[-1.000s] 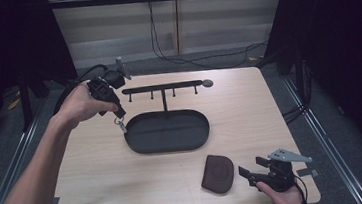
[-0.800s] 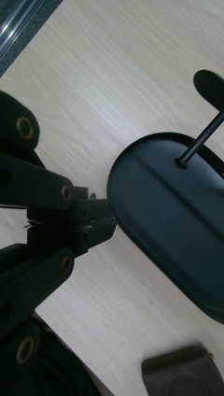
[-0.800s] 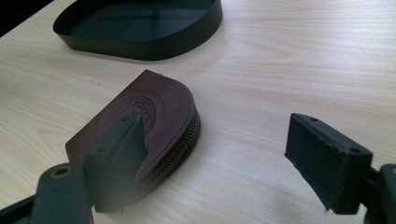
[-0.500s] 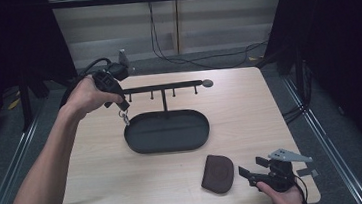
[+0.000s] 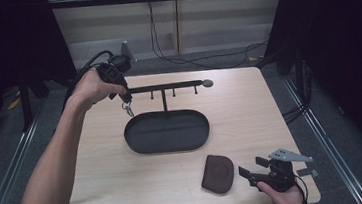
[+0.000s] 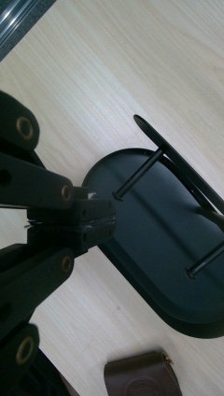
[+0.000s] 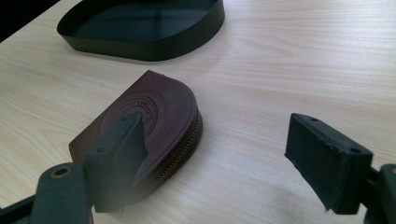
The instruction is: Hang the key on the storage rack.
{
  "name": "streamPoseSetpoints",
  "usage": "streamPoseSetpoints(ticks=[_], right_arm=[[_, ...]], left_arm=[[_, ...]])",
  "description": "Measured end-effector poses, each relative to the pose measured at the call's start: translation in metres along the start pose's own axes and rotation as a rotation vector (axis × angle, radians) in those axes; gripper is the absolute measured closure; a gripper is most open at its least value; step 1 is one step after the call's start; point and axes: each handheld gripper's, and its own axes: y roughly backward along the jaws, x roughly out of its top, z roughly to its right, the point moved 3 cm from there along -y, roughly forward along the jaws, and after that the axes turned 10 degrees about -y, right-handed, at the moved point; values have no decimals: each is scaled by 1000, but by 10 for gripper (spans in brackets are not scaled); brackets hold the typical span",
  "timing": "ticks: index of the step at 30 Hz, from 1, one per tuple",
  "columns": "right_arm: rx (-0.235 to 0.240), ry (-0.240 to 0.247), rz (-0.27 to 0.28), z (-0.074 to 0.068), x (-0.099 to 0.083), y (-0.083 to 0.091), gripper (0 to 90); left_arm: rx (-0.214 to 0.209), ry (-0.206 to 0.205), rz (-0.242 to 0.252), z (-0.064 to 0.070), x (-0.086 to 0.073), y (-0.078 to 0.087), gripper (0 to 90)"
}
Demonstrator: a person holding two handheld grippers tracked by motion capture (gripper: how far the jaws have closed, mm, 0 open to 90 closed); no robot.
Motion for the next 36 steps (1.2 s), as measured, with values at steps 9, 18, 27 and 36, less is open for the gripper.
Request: streamPoseSetpoints(ticks=[9, 18, 27, 36], right_arm=[[4, 5, 2, 0, 0, 0, 199], [7, 4, -3, 0, 0, 0, 199], [10, 9, 1, -1, 0, 0, 203], [11, 7, -6, -1, 0, 0, 201]], left_arm=[[3, 16, 1, -5, 5, -7, 894], [7, 40, 24, -11, 8, -9, 894], [53, 49, 19, -16, 11, -13, 894], [87, 81, 11, -18, 12, -15, 887]])
